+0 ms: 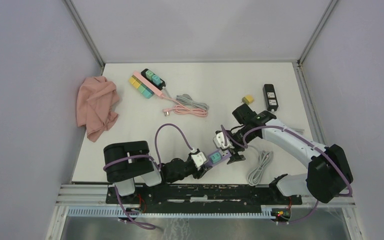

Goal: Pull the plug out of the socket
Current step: Remove the plug from the socket, then place the plug at the center of the board, then move the socket to the center of the board.

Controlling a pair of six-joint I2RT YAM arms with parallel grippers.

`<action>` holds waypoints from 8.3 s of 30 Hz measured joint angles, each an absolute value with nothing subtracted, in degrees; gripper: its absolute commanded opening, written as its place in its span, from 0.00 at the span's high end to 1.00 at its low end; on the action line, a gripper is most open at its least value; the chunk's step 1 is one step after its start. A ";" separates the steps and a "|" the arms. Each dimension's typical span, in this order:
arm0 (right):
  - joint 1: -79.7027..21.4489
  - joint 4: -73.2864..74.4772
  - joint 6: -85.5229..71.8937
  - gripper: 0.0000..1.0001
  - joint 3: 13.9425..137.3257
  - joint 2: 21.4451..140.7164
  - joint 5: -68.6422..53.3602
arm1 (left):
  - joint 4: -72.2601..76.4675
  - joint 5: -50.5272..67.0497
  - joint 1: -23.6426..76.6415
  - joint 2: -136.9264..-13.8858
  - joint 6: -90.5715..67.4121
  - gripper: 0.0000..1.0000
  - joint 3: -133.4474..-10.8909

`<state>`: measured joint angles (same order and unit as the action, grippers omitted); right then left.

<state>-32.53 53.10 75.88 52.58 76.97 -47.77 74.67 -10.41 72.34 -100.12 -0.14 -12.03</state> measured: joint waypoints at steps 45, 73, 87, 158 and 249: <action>-44.53 40.53 60.34 0.95 51.51 80.97 -36.86 | 75.20 -9.37 72.34 -100.47 -0.12 0.97 -11.92; -40.47 42.72 60.97 1.00 52.80 82.87 -42.39 | 76.36 -8.49 72.23 -100.51 -0.12 0.97 -11.18; -41.36 45.10 66.74 1.00 52.90 83.35 -45.17 | 76.05 -7.88 72.34 -100.51 -0.12 0.97 -11.38; 2.17 8.40 -12.88 0.90 51.90 90.50 -28.29 | 76.84 -8.05 71.96 -100.51 -0.14 0.87 -10.81; -53.10 34.89 60.14 0.39 51.51 89.80 -22.06 | 19.51 3.92 34.61 -32.56 -34.44 0.00 -11.55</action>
